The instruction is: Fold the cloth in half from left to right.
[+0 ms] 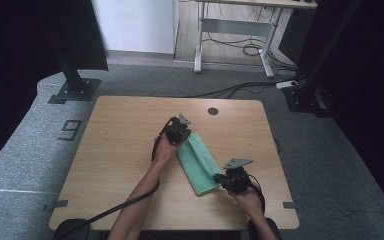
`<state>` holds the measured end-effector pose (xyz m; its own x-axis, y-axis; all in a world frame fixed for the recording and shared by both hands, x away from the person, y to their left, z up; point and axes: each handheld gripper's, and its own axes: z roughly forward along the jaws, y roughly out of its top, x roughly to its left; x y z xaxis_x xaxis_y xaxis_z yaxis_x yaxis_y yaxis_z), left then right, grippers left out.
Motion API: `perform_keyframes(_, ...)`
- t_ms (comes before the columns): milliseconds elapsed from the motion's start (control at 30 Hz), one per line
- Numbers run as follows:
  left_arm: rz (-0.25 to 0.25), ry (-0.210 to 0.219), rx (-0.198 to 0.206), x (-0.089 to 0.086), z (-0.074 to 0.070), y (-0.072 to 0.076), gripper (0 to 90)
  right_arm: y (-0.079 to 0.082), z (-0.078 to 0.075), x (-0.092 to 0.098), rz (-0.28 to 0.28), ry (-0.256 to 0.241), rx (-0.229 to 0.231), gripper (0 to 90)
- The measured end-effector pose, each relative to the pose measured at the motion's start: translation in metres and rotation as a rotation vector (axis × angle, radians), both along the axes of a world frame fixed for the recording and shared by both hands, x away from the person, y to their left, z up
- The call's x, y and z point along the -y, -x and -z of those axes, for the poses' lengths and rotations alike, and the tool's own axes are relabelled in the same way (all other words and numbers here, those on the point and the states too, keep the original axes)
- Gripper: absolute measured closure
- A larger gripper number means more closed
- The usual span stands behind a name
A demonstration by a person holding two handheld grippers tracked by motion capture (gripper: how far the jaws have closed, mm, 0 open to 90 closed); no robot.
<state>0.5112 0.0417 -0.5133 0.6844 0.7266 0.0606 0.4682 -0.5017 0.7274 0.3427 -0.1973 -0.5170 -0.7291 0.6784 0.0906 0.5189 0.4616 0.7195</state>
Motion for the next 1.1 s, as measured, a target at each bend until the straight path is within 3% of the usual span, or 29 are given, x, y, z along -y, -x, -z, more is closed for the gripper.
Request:
perform_keyframes(233,0.001,-0.001,-0.012,0.0,0.005,-0.002,83.8,-0.002,0.006,0.0,0.002,0.025,-0.012,83.0)
perform_keyframes(333,-0.003,0.011,-0.003,0.001,0.004,-0.001,67.2,-0.002,0.006,0.002,0.01,0.033,-0.013,79.7)
perform_keyframes(567,-0.047,0.037,0.032,-0.005,-0.005,0.0,37.8,-0.003,0.004,0.011,0.056,0.025,0.009,62.7)
perform_keyframes(667,-0.072,0.061,0.035,-0.01,-0.009,0.0,28.7,-0.005,0.002,0.016,0.076,0.016,0.016,59.8)
perform_keyframes(733,-0.079,0.082,0.025,-0.015,-0.011,0.0,26.8,-0.006,0.001,0.018,0.092,0.015,0.019,58.7)
perform_keyframes(900,-0.067,0.081,0.016,-0.021,-0.01,0.006,24.1,-0.011,0.003,0.023,0.115,0.032,0.02,53.2)
perform_keyframes(1100,-0.043,0.054,-0.005,-0.024,-0.002,0.018,17.9,-0.018,0.011,0.026,0.116,0.099,-0.001,49.9)
